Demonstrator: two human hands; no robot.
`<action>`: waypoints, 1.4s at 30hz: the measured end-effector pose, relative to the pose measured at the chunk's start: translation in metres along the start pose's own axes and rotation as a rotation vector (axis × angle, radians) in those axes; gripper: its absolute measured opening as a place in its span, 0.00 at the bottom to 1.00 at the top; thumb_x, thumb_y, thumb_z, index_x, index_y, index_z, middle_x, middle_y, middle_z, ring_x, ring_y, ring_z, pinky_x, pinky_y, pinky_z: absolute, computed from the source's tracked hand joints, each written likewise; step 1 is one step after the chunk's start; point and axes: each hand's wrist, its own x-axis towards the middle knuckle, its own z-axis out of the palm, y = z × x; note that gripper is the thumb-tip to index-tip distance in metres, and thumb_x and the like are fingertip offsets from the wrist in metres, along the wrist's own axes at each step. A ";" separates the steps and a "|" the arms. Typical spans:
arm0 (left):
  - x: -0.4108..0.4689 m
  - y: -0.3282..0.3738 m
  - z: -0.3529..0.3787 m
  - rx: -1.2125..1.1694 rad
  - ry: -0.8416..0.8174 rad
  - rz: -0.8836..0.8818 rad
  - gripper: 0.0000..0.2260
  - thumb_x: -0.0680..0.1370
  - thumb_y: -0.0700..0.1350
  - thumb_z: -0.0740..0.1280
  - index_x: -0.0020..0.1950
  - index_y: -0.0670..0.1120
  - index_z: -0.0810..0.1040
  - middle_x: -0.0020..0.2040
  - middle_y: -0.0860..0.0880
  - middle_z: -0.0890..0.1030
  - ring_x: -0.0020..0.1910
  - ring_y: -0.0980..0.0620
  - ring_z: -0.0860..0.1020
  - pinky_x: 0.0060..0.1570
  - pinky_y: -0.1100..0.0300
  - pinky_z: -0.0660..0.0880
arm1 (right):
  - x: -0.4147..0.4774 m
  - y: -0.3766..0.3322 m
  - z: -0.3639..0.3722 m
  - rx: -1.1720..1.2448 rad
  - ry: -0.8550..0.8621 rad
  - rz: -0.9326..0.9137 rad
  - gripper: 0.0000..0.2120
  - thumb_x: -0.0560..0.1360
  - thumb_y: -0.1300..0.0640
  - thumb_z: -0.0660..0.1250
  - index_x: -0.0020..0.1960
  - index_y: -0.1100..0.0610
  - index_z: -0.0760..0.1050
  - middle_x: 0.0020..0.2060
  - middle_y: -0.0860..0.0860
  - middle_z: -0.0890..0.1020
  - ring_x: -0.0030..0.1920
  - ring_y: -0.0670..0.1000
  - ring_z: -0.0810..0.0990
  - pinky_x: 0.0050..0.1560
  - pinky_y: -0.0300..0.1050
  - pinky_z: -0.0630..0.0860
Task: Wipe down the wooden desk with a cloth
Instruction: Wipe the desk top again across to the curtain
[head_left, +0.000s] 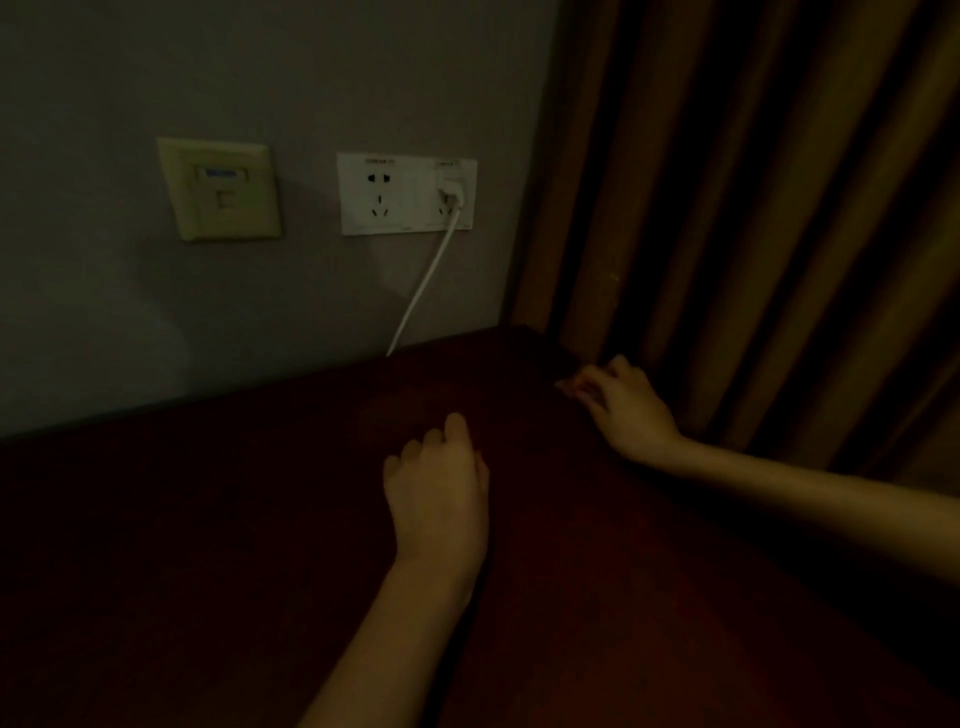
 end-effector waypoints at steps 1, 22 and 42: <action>0.000 0.000 0.002 0.003 0.001 0.003 0.06 0.81 0.47 0.59 0.54 0.48 0.73 0.46 0.49 0.79 0.44 0.51 0.76 0.42 0.58 0.66 | -0.021 -0.002 -0.005 -0.014 0.009 -0.042 0.13 0.80 0.50 0.57 0.62 0.50 0.73 0.53 0.51 0.68 0.56 0.54 0.69 0.53 0.44 0.67; 0.001 -0.003 0.014 -0.011 0.098 0.009 0.08 0.68 0.43 0.75 0.41 0.46 0.77 0.32 0.49 0.78 0.29 0.51 0.76 0.31 0.59 0.69 | 0.080 -0.007 0.029 0.023 -0.041 -0.053 0.16 0.81 0.51 0.56 0.67 0.44 0.72 0.53 0.55 0.68 0.57 0.59 0.69 0.56 0.45 0.64; 0.003 -0.001 0.008 -0.033 0.014 0.020 0.04 0.79 0.48 0.63 0.51 0.48 0.73 0.44 0.49 0.79 0.42 0.50 0.77 0.43 0.55 0.73 | 0.109 -0.036 0.043 0.020 -0.067 -0.092 0.17 0.82 0.52 0.54 0.68 0.45 0.71 0.58 0.58 0.68 0.59 0.61 0.68 0.60 0.47 0.65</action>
